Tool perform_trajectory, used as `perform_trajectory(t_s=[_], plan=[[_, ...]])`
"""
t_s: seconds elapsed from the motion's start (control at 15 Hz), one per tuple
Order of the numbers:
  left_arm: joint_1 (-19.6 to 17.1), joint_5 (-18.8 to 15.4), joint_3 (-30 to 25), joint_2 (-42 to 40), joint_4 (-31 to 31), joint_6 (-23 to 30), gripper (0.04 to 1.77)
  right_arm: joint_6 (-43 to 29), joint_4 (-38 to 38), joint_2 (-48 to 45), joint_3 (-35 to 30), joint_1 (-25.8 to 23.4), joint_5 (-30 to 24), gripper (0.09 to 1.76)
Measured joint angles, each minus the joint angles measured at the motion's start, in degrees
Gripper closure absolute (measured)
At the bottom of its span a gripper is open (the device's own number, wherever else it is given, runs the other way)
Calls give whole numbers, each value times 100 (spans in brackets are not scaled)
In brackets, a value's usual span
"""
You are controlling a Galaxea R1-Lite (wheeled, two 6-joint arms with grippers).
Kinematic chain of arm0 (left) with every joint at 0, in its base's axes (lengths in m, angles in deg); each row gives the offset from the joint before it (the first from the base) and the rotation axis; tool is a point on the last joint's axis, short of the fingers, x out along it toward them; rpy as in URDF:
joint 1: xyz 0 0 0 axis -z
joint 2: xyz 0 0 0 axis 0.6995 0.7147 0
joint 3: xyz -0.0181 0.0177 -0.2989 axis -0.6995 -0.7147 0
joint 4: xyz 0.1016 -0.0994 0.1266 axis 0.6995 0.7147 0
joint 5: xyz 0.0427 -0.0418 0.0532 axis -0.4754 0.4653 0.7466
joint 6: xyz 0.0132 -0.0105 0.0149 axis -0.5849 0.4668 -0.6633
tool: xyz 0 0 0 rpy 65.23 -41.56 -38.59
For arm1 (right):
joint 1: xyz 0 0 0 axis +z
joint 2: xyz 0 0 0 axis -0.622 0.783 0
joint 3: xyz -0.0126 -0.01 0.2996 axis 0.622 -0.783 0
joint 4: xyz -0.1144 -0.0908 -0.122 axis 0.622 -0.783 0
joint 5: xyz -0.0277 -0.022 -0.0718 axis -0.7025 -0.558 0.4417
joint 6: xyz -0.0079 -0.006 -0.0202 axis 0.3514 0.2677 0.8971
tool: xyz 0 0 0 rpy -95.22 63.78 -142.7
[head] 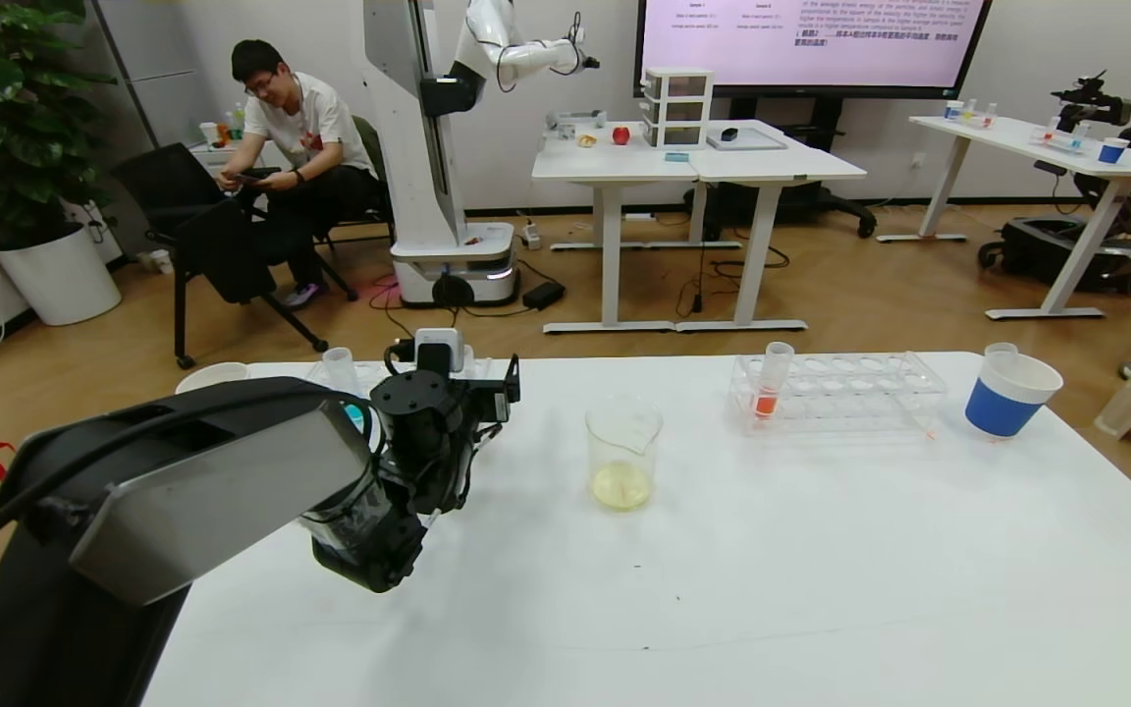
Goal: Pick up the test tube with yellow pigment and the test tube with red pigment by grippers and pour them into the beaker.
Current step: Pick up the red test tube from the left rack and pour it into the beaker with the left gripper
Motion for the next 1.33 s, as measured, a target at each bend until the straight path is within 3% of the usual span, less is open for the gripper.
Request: perform_trajectory(t_s=[0.87,0.93,1.0,1.13,1.2,1.27,1.33], plan=[[0,50,77,16,-48,11,10,2,0,0,0,0,-2,11],[0,56,83,17,-45,11,18,2,0,0,0,0,0,11],[0,55,83,22,-41,13,43,2,0,0,0,0,-2,11],[-13,85,88,24,-44,13,125,2,2,0,0,0,0,11],[-16,72,88,24,-45,15,147,2,0,0,0,4,-2,11],[-10,77,88,24,-44,11,146,2,0,0,0,-7,-5,11],[-11,66,88,24,-44,17,127,2,0,0,0,6,0,11]])
